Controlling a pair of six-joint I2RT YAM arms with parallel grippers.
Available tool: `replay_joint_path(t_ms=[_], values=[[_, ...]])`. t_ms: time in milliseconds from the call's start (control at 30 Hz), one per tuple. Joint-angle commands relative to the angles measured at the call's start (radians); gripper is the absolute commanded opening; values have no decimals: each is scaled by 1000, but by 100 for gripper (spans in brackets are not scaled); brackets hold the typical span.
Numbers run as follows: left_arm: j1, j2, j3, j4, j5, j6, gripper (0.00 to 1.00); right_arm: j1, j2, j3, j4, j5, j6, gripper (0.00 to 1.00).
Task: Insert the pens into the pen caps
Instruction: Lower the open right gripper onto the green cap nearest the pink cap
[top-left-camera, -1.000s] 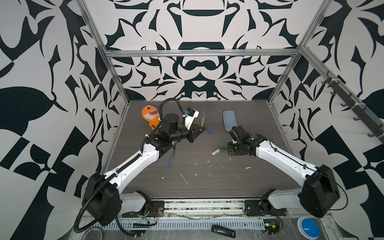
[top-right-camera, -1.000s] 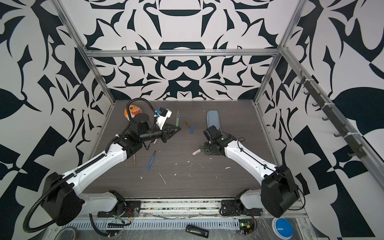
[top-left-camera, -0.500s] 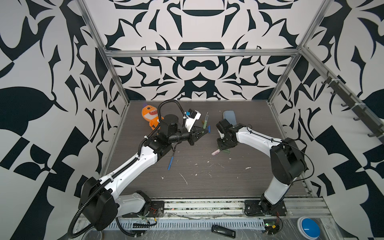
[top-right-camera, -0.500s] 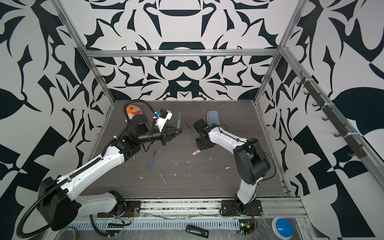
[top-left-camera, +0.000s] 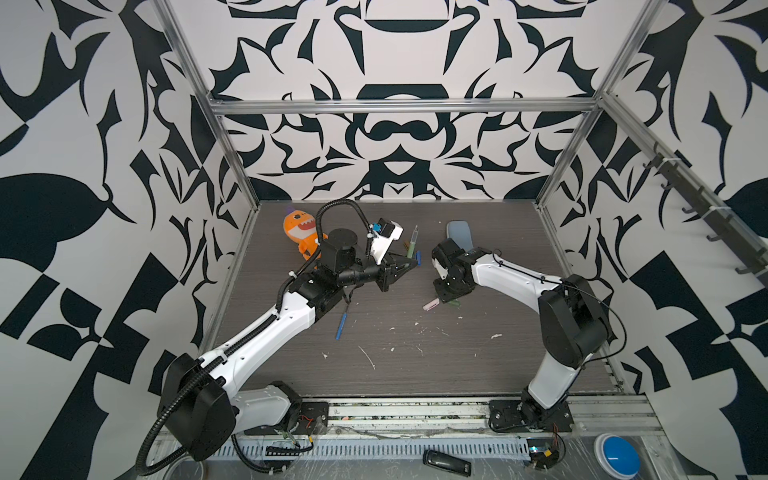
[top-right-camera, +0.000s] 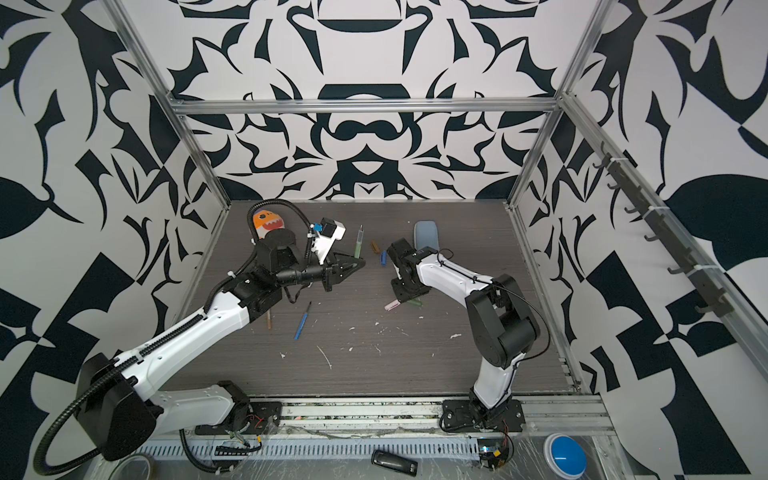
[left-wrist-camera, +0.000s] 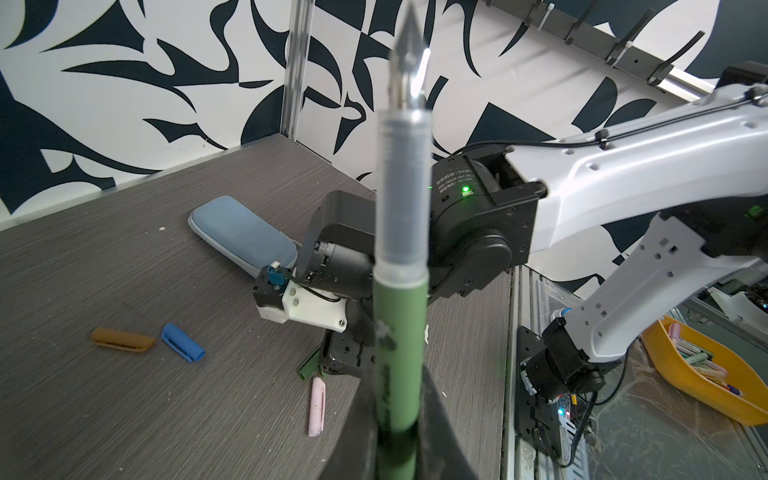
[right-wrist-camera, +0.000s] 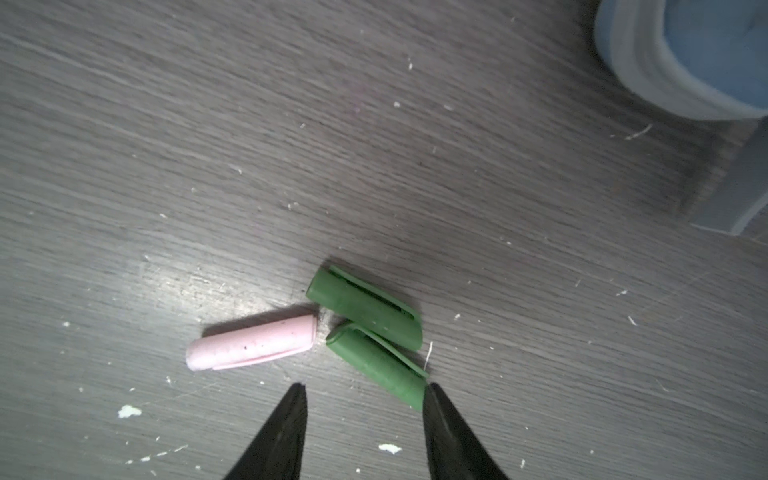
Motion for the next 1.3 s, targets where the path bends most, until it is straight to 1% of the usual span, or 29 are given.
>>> replay_joint_path(t_ms=[0, 167, 467, 633, 733, 833, 933, 1033, 1100, 1233, 1267], values=[[1, 6, 10, 8, 20, 12, 0, -24, -17, -16, -1, -52, -26, 50], [1, 7, 13, 3, 23, 12, 0, -38, 0, -34, 15, -78, -28, 49], [0, 1, 17, -9, 23, 18, 0, -47, 37, -47, 35, -128, -15, 44], [0, -2, 18, -11, 26, 16, 0, -46, 24, -56, 32, -129, -1, 42], [0, -2, 21, -14, 28, 17, 0, -46, 16, -68, 27, -155, 13, 40], [-2, -4, 20, -13, 26, 17, 0, -47, 11, -87, 42, -197, 48, 37], [-3, -4, 21, -15, 26, 16, 0, -46, 8, -89, 27, -217, 96, 32], [-6, -4, 22, -17, 25, 20, 0, -47, -19, -97, 28, -235, 128, 31], [-9, -5, 21, -18, 22, 22, 0, -47, -35, -96, 28, -228, 137, 31], [-14, -6, 21, -21, 22, 25, 0, -46, -43, -69, -18, -137, 145, 31], [-13, -7, 22, -21, 21, 25, 0, -46, -47, -67, -16, -129, 149, 31]])
